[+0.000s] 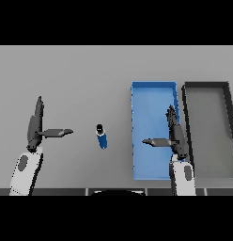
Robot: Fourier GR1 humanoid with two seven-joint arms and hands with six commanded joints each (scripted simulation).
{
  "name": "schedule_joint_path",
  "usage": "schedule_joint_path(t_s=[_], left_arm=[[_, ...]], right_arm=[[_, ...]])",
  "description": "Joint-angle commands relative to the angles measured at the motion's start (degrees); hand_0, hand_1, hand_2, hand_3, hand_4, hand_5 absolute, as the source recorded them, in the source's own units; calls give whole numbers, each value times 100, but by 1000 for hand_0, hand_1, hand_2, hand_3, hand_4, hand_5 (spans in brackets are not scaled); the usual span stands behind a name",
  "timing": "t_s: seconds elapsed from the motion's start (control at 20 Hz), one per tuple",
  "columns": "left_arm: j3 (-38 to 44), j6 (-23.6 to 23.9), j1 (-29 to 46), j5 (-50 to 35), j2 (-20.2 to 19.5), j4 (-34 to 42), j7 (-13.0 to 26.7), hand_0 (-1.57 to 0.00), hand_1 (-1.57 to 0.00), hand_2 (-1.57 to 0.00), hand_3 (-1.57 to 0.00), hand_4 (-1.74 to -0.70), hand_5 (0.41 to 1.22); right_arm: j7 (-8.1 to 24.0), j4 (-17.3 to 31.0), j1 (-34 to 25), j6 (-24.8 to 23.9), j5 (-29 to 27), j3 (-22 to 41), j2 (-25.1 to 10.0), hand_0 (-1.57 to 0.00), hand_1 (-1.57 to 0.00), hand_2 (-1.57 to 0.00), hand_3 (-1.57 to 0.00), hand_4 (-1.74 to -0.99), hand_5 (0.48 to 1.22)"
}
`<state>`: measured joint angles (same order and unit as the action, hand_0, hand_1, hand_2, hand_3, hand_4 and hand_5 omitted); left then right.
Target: Pick up the blue pipe and place it into the blue bin.
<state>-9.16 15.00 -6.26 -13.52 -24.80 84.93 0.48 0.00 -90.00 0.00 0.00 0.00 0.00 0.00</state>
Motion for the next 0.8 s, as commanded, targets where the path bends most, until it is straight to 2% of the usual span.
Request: schedule_joint_path(t_s=[0.0, 0.25, 0.3, 0.35, 0.45, 0.5, 0.6, 0.75], left_arm=[[4, 1, 2, -2, 0, 1, -27, 1, 1, 1, 1, -1006, 586], [17, 24, 6, 8, -31, 20, -10, 1, 1, 1, 1, -1006, 586], [-168, -590, 179, 49, -381, 47, -350, 1, 1, 1, 1, -1006, 586], [-261, -986, 342, 71, -603, 62, -650, 1, 1, 1, 1, -1011, 588], [-301, -1374, 431, 51, -886, 94, -843, 1, 1, 1, 1, -1010, 588], [-292, -1499, 410, 30, -967, 56, -895, 1, 1, 1, 1, -1010, 589], [-314, -1595, 435, 12, -1034, 95, -890, 1, 1, 1, 1, -1007, 587], [-422, -1918, 571, -100, -1040, 197, -1134, 1, 1, 1, 1, -1023, 594]], right_arm=[[-1, -1, 1, -6, 0, 2, 3, 1, 1, 1, 1, -1222, 603], [15, -51, 16, -39, 34, 48, 47, 1, 1, 1, 1, -1222, 603], [-351, -231, 190, 140, 316, 179, -335, 1, 1, 1, 1, -1222, 603], [-505, -368, 342, 233, 475, 313, -469, 1, 1, 1, 1, -1227, 603], [-515, -590, 518, 322, 650, 474, -599, 1, 1, 1, 1, -1228, 599], [-460, -544, 503, 355, 670, 446, -683, 1, 1, 1, 1, -1232, 599], [-449, -655, 581, 359, 744, 529, -681, 1, 1, 1, 1, -1230, 595], [-330, -737, 594, 378, 767, 545, -735, 1, 1, 1, 1, -1218, 589]])
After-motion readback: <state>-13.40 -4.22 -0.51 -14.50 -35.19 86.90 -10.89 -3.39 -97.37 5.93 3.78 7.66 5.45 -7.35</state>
